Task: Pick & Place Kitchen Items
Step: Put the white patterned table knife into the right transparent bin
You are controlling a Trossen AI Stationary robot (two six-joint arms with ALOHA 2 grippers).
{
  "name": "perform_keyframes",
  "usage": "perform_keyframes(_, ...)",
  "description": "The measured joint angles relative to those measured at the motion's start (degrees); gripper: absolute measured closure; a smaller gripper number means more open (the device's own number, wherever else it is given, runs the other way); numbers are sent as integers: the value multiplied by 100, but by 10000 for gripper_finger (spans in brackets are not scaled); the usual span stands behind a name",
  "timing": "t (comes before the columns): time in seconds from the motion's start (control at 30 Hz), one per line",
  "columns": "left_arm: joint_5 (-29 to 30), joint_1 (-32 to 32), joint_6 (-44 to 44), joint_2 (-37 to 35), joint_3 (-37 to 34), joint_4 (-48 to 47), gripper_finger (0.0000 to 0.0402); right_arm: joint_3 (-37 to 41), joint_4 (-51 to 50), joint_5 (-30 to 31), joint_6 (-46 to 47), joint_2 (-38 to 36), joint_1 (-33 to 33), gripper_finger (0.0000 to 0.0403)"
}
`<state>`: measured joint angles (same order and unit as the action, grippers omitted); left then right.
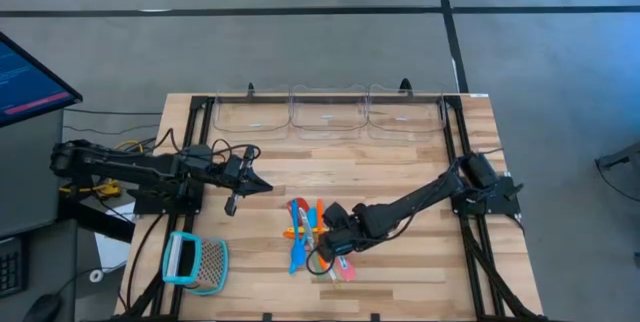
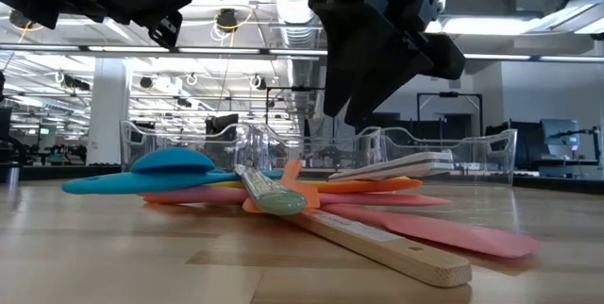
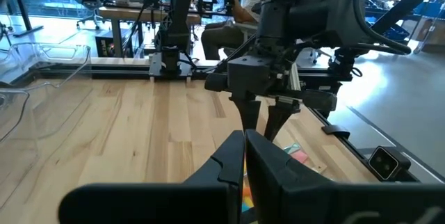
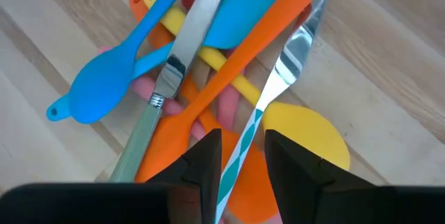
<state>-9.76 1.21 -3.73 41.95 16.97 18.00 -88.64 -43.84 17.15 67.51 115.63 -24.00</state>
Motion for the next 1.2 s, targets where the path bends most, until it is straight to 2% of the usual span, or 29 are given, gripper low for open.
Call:
perform_keyframes(0.43,2,0,-2,2,0,-31,394,0,161,97,125,154,-84,296)
perform_keyframes(0.57,2,1,-2,9,0,-51,394,-6,403,-322,125,440,-26,296)
perform_keyframes(0.73,0,2,-2,16,-7,-111,394,-1,528,-513,15,565,43,296)
perform_keyframes(1.0,2,2,-2,86,-7,-221,394,9,358,-531,-8,555,120,296)
perform_keyframes(1.2,2,1,-2,92,-4,-211,394,9,632,-535,-195,513,120,296)
